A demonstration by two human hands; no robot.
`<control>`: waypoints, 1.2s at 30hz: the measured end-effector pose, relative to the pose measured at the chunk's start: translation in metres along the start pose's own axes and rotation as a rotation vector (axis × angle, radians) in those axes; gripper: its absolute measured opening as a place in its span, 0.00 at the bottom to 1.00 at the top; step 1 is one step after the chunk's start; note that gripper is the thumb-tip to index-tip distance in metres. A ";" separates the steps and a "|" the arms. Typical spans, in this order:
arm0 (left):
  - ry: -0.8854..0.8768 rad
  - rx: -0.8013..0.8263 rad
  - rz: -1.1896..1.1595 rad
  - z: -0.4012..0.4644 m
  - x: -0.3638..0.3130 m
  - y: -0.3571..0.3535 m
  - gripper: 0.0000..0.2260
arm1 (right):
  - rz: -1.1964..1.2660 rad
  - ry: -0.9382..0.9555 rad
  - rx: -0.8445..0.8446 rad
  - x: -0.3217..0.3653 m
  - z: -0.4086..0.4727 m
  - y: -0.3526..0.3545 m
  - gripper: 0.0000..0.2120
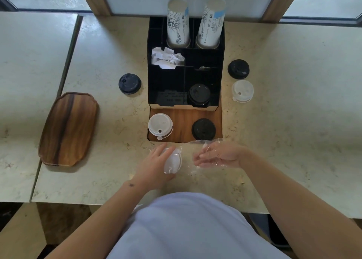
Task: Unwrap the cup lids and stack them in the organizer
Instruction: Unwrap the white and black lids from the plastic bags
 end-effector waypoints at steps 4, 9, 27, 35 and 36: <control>-0.021 -0.007 -0.040 -0.002 -0.002 -0.001 0.43 | -0.137 0.001 0.042 -0.005 0.008 -0.012 0.13; -0.043 -0.003 -0.084 -0.002 -0.005 -0.003 0.42 | -0.181 0.019 -0.025 -0.009 0.018 -0.025 0.12; -0.070 -0.033 -0.135 -0.005 -0.020 0.002 0.39 | -0.425 -0.036 -0.270 -0.007 0.038 -0.031 0.15; -0.081 0.017 0.000 -0.001 -0.011 -0.003 0.46 | -0.417 -0.077 -0.283 -0.003 0.032 -0.036 0.12; -0.077 0.026 0.016 0.000 -0.009 -0.005 0.46 | -0.403 -0.090 -0.276 -0.003 0.031 -0.037 0.12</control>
Point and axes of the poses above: each hand's wrist, its own z-axis towards the middle knuckle, its own y-axis out of the back of the hand, x = y × z, the point moved 5 cm from there along z, towards the middle knuckle, and after that the axes turned 9 degrees about y, right-handed, at the moved point
